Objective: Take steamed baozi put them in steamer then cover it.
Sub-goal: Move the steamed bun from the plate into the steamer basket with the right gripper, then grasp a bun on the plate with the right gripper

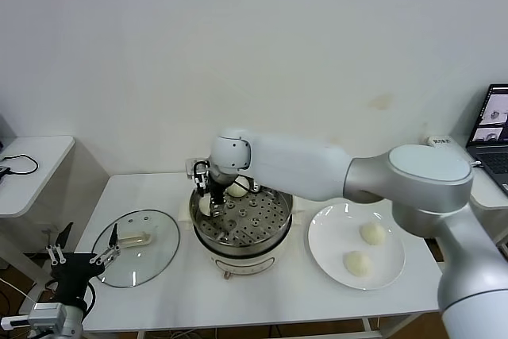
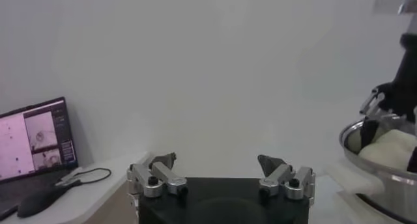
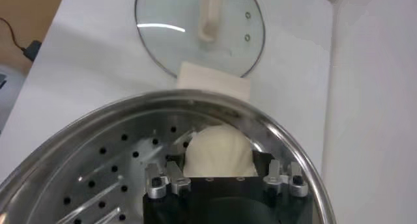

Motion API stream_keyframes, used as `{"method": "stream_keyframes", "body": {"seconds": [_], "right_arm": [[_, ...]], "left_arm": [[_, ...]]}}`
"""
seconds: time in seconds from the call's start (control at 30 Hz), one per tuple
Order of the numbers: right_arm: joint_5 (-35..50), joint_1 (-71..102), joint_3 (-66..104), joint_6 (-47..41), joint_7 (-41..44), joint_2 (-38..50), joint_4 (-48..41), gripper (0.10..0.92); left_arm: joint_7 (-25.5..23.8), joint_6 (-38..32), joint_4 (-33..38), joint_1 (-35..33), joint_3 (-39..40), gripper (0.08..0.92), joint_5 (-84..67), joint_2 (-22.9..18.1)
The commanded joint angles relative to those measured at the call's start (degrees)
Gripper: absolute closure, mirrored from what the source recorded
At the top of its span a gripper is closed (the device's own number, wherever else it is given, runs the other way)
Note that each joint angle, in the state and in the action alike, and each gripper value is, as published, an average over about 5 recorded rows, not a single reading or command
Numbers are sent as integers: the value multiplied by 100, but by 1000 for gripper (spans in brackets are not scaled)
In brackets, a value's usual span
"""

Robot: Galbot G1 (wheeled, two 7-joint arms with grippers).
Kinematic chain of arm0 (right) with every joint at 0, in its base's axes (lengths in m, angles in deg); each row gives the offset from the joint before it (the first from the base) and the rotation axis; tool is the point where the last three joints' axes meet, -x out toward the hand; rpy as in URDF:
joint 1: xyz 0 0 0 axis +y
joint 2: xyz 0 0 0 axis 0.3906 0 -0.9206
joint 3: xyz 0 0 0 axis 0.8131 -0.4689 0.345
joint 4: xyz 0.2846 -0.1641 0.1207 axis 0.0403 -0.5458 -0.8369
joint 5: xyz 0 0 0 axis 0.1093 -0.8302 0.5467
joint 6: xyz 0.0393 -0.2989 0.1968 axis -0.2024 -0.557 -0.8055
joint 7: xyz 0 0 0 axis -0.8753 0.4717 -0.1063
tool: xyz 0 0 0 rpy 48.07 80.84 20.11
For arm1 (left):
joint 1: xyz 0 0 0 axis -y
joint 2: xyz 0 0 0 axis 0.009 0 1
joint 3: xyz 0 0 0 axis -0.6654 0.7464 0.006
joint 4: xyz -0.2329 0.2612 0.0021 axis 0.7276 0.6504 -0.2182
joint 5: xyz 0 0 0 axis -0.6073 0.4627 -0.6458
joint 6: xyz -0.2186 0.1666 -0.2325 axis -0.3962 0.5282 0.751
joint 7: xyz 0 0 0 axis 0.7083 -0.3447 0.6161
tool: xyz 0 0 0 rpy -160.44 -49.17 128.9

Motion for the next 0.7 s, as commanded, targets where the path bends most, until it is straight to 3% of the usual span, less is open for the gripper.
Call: {"method": "stream_keyframes", "body": {"seconds": [0.03, 0.33, 0.7], "right_arm": [[-197, 96, -38, -54, 139, -221, -170, 366], [-248, -659, -71, 191, 748, 642, 598, 213], [-262, -1888, -353, 652, 1406, 3060, 2536, 203]], "left_arm": [[-2, 0, -17, 4, 15, 177, 5, -2], [-9, 8, -21, 9, 28, 177, 8, 3], [-17, 25, 2, 22, 73, 177, 26, 30]]}}
